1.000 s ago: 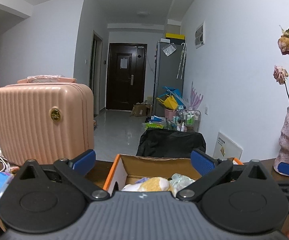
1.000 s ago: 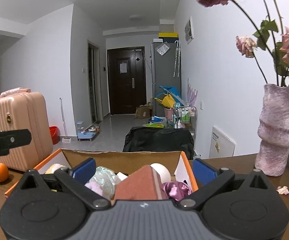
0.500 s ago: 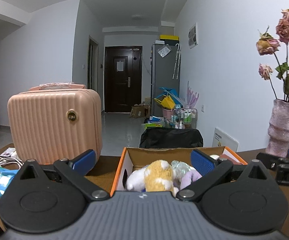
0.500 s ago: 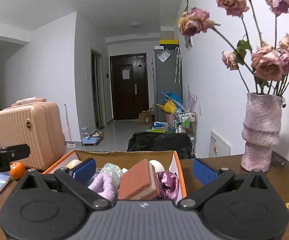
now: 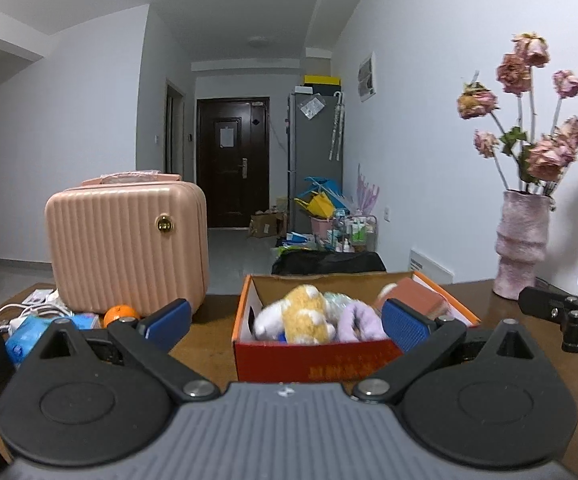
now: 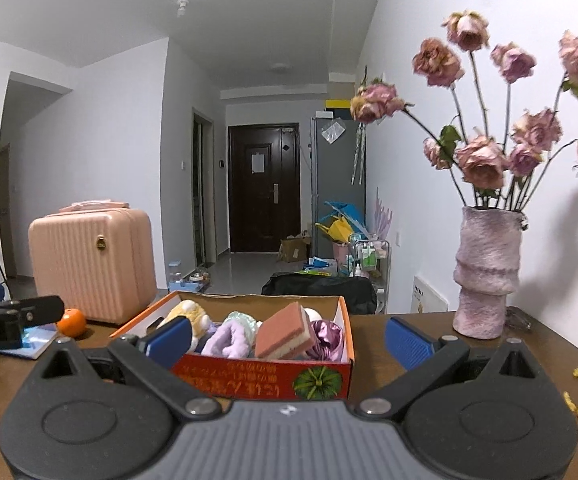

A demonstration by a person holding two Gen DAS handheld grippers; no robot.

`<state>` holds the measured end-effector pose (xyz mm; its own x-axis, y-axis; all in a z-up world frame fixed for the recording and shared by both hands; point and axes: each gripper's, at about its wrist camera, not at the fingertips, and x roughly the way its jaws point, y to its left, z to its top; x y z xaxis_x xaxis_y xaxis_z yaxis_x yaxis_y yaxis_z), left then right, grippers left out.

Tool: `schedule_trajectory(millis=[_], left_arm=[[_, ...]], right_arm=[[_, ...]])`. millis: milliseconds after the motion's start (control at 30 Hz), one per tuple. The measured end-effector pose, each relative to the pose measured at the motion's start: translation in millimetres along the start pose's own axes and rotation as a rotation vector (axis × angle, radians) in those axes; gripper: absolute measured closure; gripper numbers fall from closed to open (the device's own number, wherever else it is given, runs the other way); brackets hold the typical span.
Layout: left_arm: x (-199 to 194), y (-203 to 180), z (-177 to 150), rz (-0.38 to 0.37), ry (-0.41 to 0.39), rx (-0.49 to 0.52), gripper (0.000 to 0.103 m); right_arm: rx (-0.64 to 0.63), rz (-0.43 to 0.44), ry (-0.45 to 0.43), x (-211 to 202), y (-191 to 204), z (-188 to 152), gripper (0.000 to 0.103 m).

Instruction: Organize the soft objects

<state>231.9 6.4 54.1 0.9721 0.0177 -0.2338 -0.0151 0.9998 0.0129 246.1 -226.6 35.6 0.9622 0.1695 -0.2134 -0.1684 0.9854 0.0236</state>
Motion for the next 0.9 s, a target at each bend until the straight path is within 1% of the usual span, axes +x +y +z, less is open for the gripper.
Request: schedule_trajectory(millis=[100, 300, 467, 533, 733, 900], left_arm=[[-28, -2, -8, -0.007, 0.000, 0.011, 0.000], [-81, -4, -38, -0.045, 0.019, 0.021, 0.000], [-118, -6, -67, -0.067, 0.051, 0.023, 0.000], [-131, -6, -75, -0.068, 0.052, 0.023, 0.000], [-162, 0, -91, -0.062, 0.049, 0.016, 0.000], [-171, 4, -95, -0.045, 0.049, 0.022, 0.000]], right_arm=[[-0.007, 0.006, -0.006, -29, 3, -8, 0.000], [-0.011, 0.014, -0.005, -88, 8, -33, 0.000], [-0.024, 0.020, 0.003, -128, 16, -51, 0.000], [-0.027, 0.020, 0.005, -140, 18, -56, 0.000], [-0.032, 0.023, 0.023, -174, 26, -75, 0.000], [-0.020, 0.028, 0.035, -191, 29, -84, 0.000]])
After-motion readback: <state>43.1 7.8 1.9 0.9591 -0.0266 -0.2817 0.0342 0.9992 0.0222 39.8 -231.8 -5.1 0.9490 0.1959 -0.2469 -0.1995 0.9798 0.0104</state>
